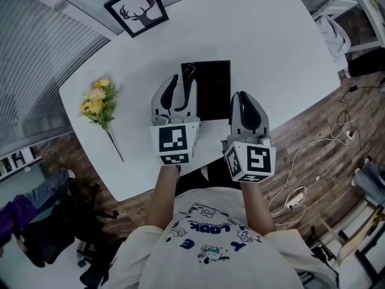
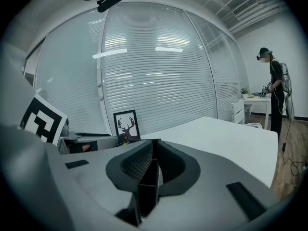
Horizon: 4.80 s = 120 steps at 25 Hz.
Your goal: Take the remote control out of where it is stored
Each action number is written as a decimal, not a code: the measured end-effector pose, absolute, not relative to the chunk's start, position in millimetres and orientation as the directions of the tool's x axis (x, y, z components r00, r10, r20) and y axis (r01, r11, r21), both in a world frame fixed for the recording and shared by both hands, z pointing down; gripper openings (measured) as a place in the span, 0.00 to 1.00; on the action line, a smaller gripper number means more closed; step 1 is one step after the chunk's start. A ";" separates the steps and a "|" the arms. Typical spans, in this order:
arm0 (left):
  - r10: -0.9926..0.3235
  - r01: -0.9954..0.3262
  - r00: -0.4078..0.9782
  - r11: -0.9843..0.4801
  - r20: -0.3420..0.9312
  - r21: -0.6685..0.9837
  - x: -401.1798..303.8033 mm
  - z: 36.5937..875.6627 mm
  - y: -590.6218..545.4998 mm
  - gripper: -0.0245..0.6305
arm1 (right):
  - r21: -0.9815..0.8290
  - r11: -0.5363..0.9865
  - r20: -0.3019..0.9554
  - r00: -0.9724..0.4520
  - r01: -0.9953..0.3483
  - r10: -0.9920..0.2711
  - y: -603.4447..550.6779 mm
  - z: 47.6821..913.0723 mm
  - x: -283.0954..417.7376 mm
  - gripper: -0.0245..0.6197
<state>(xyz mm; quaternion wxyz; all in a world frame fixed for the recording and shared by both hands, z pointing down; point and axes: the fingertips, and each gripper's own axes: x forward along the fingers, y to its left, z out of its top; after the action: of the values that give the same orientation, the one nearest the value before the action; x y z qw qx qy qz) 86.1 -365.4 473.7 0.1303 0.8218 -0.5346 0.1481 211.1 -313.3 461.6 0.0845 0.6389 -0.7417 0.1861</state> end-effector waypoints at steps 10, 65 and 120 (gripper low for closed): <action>-0.826 -0.911 0.383 -0.411 0.414 0.022 97.6 487.2 -380.7 0.26 | -0.170 0.122 0.398 -0.182 -0.978 -0.899 -322.4 479.9 215.0 0.12; -0.857 -0.908 0.419 -0.403 0.299 0.117 58.9 389.1 -322.9 0.14 | -0.157 0.180 0.281 -0.219 -0.971 -0.934 -302.1 416.6 162.9 0.12; -0.891 -0.946 0.322 -0.315 0.319 0.076 -23.6 385.5 -278.9 0.14 | -0.122 0.260 0.240 -0.283 -0.958 -0.929 -276.8 386.3 81.6 0.12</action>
<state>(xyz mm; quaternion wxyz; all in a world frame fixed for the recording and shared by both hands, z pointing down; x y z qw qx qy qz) -23.6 -278.9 385.5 0.1252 0.8034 -0.5718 0.1094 81.6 -276.8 386.3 0.0596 0.5958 -0.7916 0.1219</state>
